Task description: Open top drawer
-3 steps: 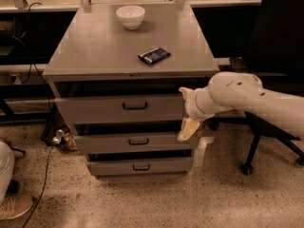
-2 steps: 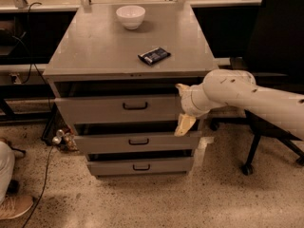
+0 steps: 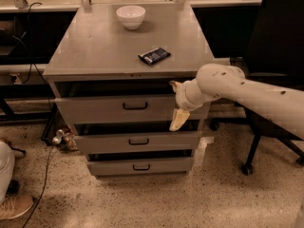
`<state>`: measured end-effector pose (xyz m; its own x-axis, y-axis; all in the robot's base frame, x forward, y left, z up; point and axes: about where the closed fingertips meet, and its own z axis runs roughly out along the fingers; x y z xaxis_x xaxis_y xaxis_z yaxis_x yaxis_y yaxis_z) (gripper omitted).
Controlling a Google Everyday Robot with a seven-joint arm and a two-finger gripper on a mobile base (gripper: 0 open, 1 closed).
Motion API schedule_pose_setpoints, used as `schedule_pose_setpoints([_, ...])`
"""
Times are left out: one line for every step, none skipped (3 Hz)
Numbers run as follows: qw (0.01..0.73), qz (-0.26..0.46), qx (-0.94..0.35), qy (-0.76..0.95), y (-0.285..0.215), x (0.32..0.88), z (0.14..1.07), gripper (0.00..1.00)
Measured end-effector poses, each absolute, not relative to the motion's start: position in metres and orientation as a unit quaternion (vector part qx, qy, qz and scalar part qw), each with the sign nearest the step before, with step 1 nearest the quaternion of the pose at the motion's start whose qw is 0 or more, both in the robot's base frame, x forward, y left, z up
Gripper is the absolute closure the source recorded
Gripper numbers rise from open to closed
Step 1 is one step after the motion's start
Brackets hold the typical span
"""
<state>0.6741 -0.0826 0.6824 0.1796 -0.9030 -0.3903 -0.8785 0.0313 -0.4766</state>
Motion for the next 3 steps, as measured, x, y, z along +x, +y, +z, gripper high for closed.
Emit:
schedule_pose_setpoints([0.319, -0.005, -0.703, 0.636, -0.072, 0.686, 0.671, 0.00])
schedule_pose_setpoints([0.316, 0.009, -0.704, 0.637, -0.070, 0.689, 0.661, 0.16])
schedule_pose_setpoints([0.308, 0.020, -0.701, 0.643, -0.081, 0.674, 0.655, 0.46])
